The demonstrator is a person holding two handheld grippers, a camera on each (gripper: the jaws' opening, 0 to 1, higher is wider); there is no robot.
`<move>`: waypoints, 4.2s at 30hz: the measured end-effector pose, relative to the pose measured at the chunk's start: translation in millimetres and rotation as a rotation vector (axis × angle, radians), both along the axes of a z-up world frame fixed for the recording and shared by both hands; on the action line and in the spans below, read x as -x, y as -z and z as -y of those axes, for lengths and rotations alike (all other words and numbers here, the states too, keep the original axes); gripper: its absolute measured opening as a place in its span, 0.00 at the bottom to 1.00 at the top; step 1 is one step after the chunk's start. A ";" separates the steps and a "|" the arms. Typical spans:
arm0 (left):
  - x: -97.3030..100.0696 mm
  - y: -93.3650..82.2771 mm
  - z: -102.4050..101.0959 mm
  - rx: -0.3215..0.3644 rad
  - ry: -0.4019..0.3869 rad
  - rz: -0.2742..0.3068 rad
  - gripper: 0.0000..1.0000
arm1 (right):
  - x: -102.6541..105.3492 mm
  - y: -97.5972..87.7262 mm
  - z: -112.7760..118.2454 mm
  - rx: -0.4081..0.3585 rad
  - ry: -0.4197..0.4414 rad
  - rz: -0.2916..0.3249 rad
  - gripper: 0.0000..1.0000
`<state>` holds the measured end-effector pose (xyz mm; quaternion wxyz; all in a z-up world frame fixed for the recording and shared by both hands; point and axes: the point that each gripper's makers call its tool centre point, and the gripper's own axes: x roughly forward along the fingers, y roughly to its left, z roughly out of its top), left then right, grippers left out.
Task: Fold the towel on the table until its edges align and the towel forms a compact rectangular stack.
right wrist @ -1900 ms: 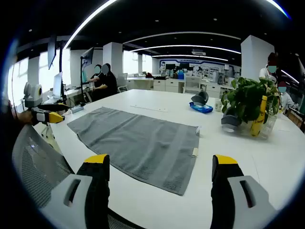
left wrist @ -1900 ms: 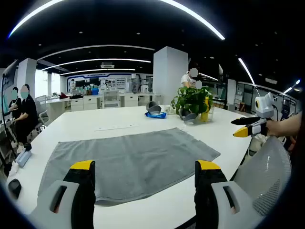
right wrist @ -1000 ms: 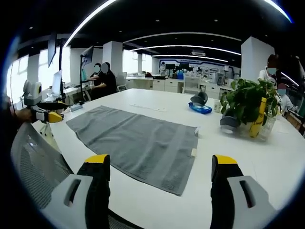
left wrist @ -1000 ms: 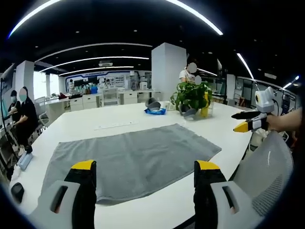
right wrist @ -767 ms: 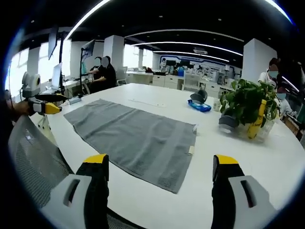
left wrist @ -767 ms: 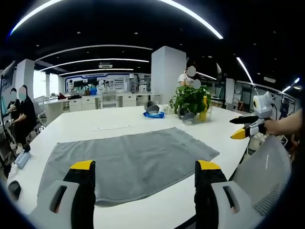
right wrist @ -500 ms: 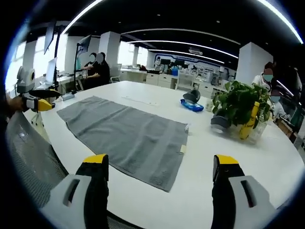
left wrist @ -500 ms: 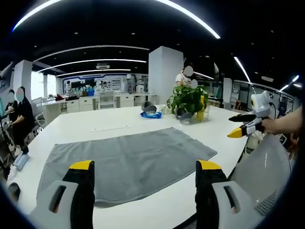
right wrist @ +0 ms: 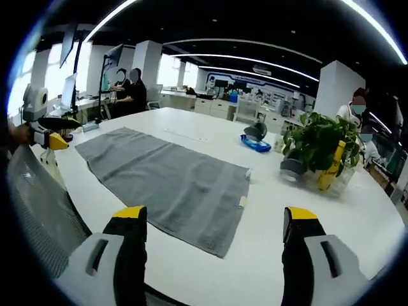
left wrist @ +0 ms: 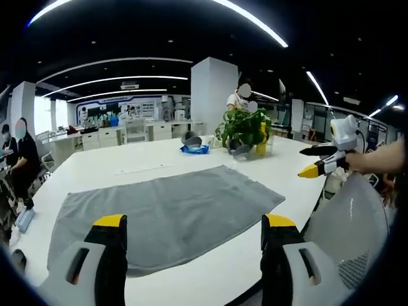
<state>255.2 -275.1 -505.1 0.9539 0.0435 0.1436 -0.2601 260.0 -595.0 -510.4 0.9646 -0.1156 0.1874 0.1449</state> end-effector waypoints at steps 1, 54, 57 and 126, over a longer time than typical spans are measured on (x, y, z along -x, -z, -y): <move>-0.8 -1.1 -1.8 0.000 -0.010 0.005 0.89 | -0.2 0.3 0.3 -0.004 0.002 -0.002 0.88; -79.6 -214.6 230.2 -0.194 0.260 0.361 0.87 | -149.4 -170.5 165.4 0.063 -0.554 0.169 0.76; -90.3 -196.7 239.6 -0.239 0.284 0.360 0.86 | -149.4 -184.5 163.7 0.075 -0.576 0.157 0.78; -29.4 121.6 355.9 -0.428 0.722 -0.156 0.24 | -238.2 3.7 96.4 -0.048 -0.403 -0.296 0.54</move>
